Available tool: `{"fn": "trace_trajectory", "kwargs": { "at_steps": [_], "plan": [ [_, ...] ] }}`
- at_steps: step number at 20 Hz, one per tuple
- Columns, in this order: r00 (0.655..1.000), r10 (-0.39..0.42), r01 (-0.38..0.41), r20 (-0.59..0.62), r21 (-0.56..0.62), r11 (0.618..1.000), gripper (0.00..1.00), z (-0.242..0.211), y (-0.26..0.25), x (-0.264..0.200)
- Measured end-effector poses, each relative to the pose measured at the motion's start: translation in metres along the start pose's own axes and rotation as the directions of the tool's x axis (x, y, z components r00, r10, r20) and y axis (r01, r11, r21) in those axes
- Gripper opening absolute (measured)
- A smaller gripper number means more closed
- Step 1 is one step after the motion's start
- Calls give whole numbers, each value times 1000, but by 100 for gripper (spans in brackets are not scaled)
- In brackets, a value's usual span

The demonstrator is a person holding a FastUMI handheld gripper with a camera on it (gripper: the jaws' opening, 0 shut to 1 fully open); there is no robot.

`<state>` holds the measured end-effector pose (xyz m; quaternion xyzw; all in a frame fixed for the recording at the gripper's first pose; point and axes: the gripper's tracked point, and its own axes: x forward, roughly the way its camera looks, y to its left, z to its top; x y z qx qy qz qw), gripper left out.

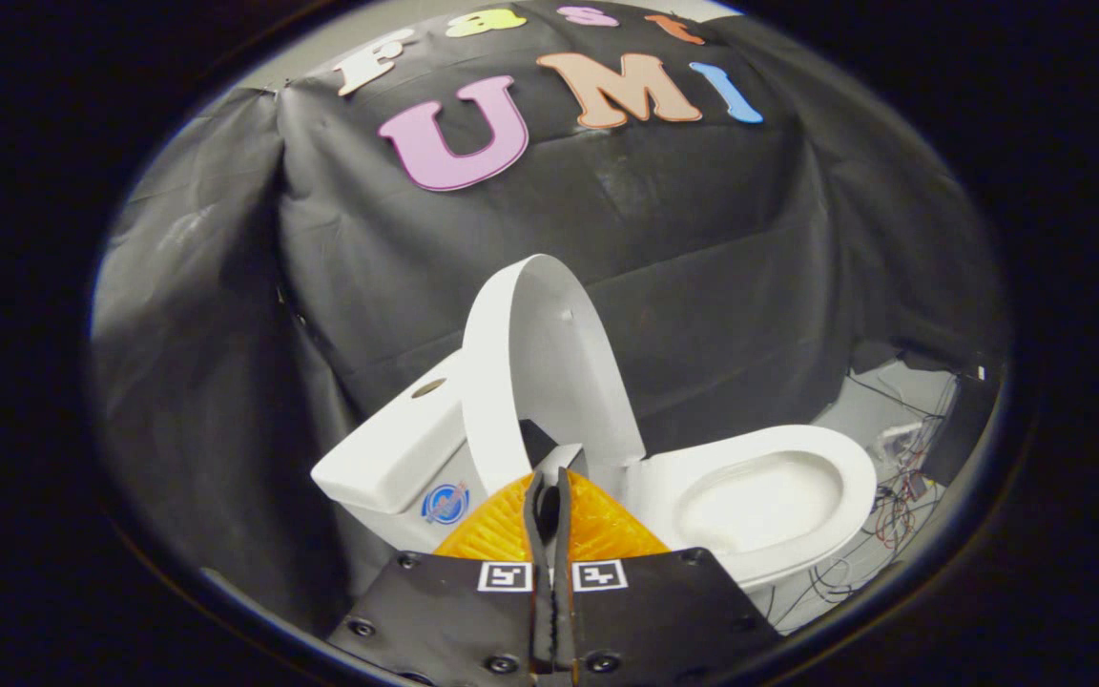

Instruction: Open the toilet lid.

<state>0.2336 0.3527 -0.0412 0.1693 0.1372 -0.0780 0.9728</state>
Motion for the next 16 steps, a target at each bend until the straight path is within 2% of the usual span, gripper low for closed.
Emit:
{"fn": "trace_trajectory", "kwargs": {
  "at_steps": [7,12,16],
  "plan": [
    [1000,25,-24,13,-58,998,1,-10,37,16],
    [998,-33,37,46,-81,996,3,-10,43,20],
    [998,-43,47,51,-83,995,5,-15,54,24]
  ]
}}
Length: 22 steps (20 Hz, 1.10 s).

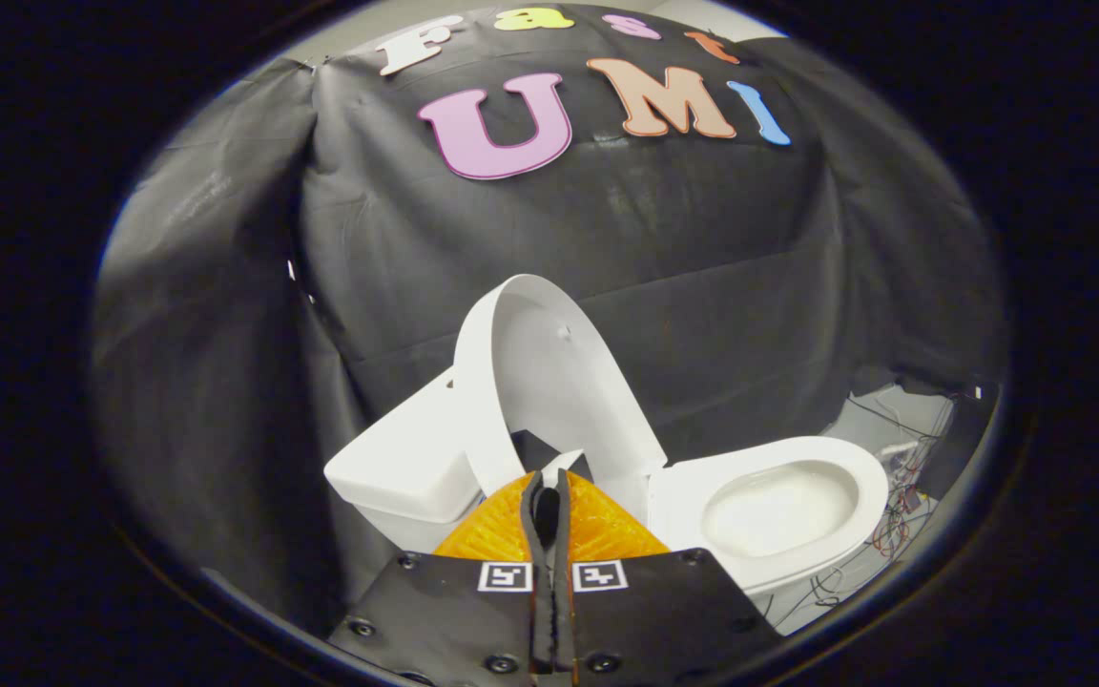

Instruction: Open the toilet lid.

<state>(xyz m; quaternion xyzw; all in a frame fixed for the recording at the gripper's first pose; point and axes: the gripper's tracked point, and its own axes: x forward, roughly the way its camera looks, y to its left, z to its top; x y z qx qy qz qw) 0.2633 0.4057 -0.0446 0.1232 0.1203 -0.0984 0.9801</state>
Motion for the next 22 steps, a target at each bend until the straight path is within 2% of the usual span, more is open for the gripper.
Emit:
{"fn": "trace_trajectory", "kwargs": {
  "at_steps": [3,6,8,9,14,16,19,22],
  "plan": [
    [1000,-16,16,-1,-41,999,6,-1,2,1],
    [1000,-27,27,-3,-11,1000,6,0,1,2],
    [999,-31,31,-5,-32,999,6,-1,5,2],
    [1000,-4,4,-5,-53,999,6,-2,9,3],
    [987,76,-90,-140,-95,991,53,-36,13,9],
    [989,76,-93,-128,-135,986,71,-32,11,7],
    [988,126,-140,-88,-177,974,99,-15,12,-14],
    [982,180,-188,-56,-215,958,99,-1,7,-39]
  ]
}}
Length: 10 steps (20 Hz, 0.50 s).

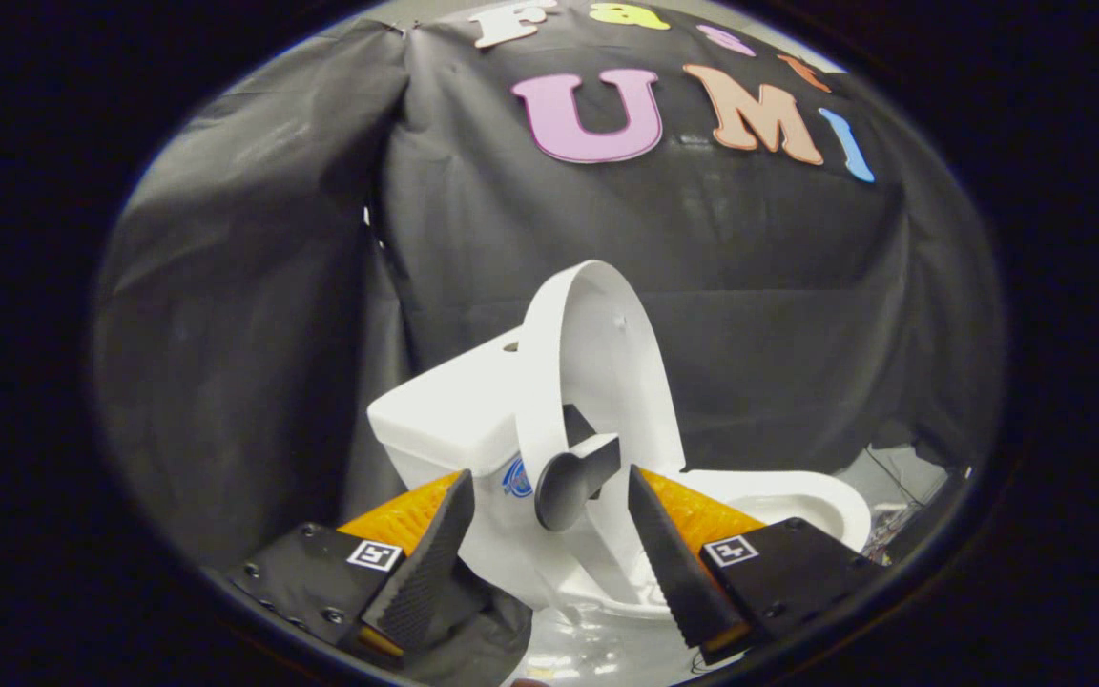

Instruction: Open the toilet lid.

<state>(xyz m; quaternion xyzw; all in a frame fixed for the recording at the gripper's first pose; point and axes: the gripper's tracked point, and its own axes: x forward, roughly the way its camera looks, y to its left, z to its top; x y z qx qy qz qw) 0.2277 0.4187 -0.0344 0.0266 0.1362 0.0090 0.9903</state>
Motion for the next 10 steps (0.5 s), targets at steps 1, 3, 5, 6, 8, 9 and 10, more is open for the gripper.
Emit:
{"fn": "trace_trajectory", "kwargs": {
  "at_steps": [1,3,5,6,8,9,10],
  "plan": [
    [1000,7,-6,10,-25,1000,99,2,-5,-9],
    [999,19,-17,27,-58,998,99,8,-17,-26],
    [998,32,-29,55,-56,998,99,16,-30,-41],
    [997,23,-19,70,-49,999,99,21,-41,-49],
    [994,-1,6,108,-49,999,99,31,-64,-67],
    [992,-15,21,122,-50,999,99,36,-78,-75],
    [990,-25,32,136,-49,998,99,41,-89,-82]
  ]
}}
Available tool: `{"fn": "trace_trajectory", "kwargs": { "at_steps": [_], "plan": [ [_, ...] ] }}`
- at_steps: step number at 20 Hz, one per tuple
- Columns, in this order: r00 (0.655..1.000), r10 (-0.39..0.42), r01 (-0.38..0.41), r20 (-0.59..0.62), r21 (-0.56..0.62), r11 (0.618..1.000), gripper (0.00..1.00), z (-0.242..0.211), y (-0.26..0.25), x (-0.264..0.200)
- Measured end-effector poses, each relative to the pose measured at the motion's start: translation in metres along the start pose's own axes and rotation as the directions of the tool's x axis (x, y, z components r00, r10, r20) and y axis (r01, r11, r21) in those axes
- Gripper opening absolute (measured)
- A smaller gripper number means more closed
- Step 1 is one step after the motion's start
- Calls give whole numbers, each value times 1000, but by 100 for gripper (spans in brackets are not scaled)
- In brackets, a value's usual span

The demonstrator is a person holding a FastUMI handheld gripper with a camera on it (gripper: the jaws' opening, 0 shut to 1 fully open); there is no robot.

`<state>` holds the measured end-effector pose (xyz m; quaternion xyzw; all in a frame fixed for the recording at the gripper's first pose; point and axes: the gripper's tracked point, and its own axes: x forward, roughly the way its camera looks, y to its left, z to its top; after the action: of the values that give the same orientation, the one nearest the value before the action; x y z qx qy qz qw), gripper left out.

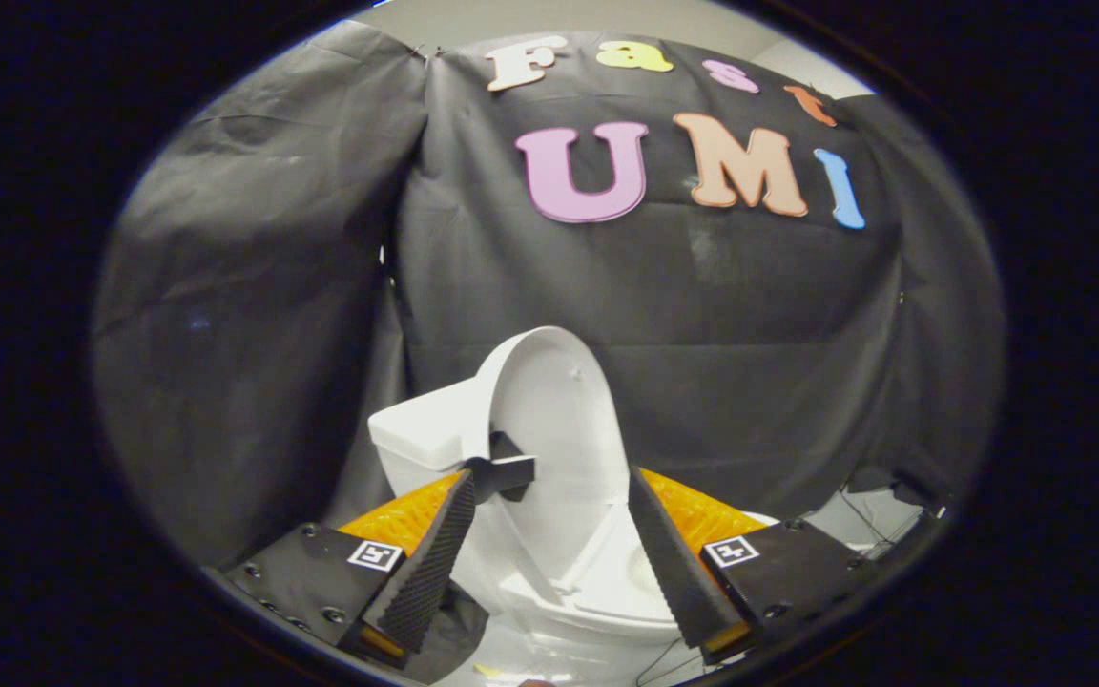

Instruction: Open the toilet lid.

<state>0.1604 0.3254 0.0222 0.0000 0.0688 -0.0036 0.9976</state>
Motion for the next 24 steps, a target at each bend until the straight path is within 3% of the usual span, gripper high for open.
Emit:
{"fn": "trace_trajectory", "kwargs": {
  "at_steps": [14,18,24],
  "plan": [
    [991,-129,130,37,-14,991,100,25,-163,-80],
    [990,-134,136,37,-61,989,100,20,-191,-91],
    [994,-91,93,68,-32,995,100,7,-195,-102]
  ]
}}
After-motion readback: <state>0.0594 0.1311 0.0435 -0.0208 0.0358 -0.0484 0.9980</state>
